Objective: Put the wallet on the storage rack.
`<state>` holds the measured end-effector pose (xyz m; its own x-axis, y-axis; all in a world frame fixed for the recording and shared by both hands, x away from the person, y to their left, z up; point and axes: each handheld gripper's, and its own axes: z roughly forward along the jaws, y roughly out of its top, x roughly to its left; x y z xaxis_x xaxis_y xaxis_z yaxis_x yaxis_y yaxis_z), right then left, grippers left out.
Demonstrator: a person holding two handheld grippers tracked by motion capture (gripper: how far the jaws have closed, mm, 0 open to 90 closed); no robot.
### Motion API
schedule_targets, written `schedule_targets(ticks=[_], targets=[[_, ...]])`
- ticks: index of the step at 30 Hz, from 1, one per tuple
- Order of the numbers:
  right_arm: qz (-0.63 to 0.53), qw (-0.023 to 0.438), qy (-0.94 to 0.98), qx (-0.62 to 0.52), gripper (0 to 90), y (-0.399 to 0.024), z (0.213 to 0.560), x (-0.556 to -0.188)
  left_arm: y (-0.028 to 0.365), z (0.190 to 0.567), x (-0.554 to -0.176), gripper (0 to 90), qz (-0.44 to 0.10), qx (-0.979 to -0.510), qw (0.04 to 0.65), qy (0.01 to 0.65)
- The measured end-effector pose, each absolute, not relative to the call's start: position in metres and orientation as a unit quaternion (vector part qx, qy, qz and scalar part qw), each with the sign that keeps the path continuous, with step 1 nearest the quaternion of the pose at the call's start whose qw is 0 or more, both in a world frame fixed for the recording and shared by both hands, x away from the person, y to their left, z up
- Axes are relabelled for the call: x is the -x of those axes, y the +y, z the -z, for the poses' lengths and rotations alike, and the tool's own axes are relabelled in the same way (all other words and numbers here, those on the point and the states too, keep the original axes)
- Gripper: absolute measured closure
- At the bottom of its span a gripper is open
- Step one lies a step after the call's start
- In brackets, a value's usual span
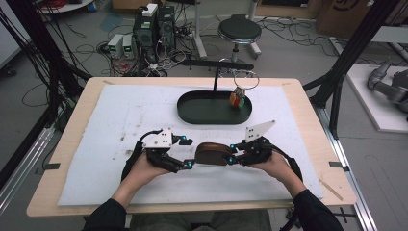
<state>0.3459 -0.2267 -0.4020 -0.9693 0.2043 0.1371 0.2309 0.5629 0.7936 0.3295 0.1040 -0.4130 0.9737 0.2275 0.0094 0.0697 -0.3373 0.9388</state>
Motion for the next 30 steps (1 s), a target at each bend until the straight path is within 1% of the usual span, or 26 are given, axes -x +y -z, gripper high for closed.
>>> schedule_targets(ticks=[4,5,6,9,12,13,14,15,17,18,20,22,27,29,30], targets=[[0.448,0.020,-0.886,0.118,68.8,-0.225,0.403,-0.345,0.100,0.416,-0.330,31.9,-0.061,-0.820,0.562,0.086],[0.447,0.020,-0.887,0.117,68.8,-0.224,0.403,-0.345,0.099,0.417,-0.331,32.9,-0.057,-0.821,0.562,0.086],[0.446,0.023,-0.887,0.117,68.7,-0.224,0.403,-0.345,0.098,0.417,-0.331,36.0,-0.055,-0.822,0.561,0.085],[0.446,0.024,-0.887,0.113,68.7,-0.223,0.403,-0.345,0.096,0.419,-0.332,37.2,-0.049,-0.824,0.558,0.086],[0.442,0.026,-0.890,0.106,68.7,-0.221,0.403,-0.344,0.093,0.420,-0.333,42.2,-0.041,-0.828,0.554,0.084],[0.442,0.026,-0.890,0.106,68.7,-0.221,0.403,-0.344,0.091,0.421,-0.332,42.2,-0.038,-0.827,0.554,0.082],[0.442,0.029,-0.891,0.101,68.7,-0.220,0.403,-0.343,0.090,0.421,-0.331,46.0,-0.039,-0.831,0.550,0.076],[0.442,0.029,-0.891,0.101,68.7,-0.220,0.403,-0.343,0.089,0.421,-0.331,46.0,-0.036,-0.831,0.550,0.074],[0.441,0.029,-0.891,0.099,68.6,-0.219,0.403,-0.343,0.087,0.421,-0.330,50.3,-0.033,-0.833,0.548,0.068],[0.441,0.029,-0.892,0.098,68.6,-0.219,0.403,-0.343,0.087,0.421,-0.330,54.9,-0.032,-0.834,0.547,0.065],[0.440,0.028,-0.892,0.097,68.7,-0.219,0.403,-0.343,0.087,0.421,-0.330,56.7,-0.031,-0.836,0.544,0.062],[0.440,0.026,-0.892,0.098,68.6,-0.219,0.403,-0.343,0.087,0.421,-0.330,61.4,-0.032,-0.835,0.546,0.060],[0.443,0.023,-0.891,0.095,68.0,-0.220,0.402,-0.343,0.087,0.421,-0.330,63.9,-0.028,-0.832,0.552,0.060],[0.445,0.021,-0.891,0.093,66.9,-0.220,0.402,-0.343,0.088,0.421,-0.329,64.5,-0.028,-0.830,0.554,0.061],[0.448,0.021,-0.889,0.089,65.0,-0.220,0.402,-0.343,0.088,0.420,-0.329,64.9,-0.027,-0.830,0.554,0.060]])
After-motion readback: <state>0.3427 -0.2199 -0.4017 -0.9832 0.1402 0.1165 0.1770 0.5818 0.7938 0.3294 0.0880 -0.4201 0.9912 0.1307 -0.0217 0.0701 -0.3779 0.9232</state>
